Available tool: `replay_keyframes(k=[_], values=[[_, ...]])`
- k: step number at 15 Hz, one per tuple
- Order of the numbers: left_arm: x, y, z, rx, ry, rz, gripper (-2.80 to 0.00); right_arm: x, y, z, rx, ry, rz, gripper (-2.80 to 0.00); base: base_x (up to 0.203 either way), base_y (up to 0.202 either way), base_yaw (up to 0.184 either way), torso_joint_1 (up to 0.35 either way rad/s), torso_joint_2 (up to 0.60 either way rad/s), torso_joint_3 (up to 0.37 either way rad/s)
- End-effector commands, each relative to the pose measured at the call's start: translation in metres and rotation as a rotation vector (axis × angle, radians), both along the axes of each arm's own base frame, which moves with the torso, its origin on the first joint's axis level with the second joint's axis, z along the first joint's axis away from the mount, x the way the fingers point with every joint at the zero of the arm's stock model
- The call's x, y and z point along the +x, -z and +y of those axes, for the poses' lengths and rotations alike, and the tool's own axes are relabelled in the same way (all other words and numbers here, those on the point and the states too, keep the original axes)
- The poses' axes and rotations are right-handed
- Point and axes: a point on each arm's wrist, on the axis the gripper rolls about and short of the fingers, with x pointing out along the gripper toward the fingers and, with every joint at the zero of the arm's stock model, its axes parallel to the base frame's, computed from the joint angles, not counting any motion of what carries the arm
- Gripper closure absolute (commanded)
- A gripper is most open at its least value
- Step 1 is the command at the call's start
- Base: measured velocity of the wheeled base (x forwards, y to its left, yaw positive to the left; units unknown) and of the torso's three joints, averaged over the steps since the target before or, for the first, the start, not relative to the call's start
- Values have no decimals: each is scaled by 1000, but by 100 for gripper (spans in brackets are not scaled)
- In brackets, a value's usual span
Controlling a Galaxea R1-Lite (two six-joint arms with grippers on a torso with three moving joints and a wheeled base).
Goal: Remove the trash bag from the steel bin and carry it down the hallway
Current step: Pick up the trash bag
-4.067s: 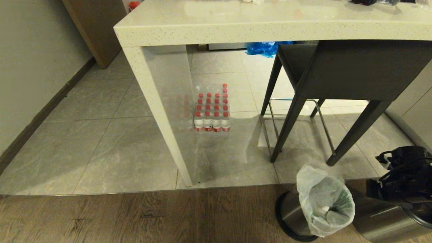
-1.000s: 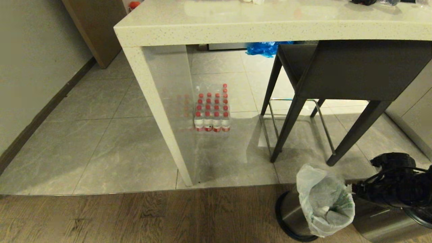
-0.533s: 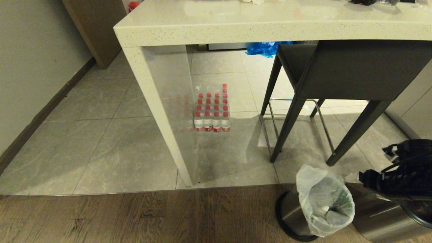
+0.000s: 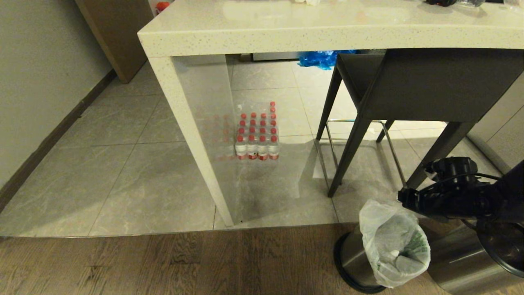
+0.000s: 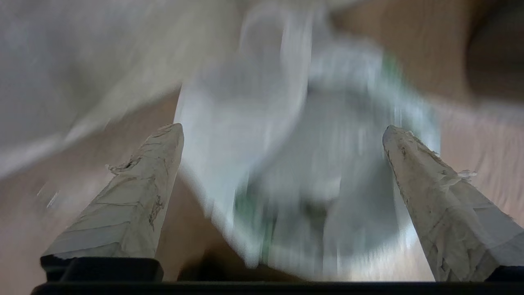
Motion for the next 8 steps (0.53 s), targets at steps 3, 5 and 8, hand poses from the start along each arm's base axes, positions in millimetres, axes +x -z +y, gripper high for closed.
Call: replay_keyframes(k=[3,5,8], values=[[0,0,0,-1,-2,1,0,42,49,10,-50,32,16,-280,0,0,0,0,0,0],[0,0,0,-1,-2,1,0,52,54,17,-49,26,2,-280,0,0,0,0,0,0],[0,0,0,-1,-2,1,0,65,64,26,-12,43,-9,-280,0,0,0,0,0,0]])
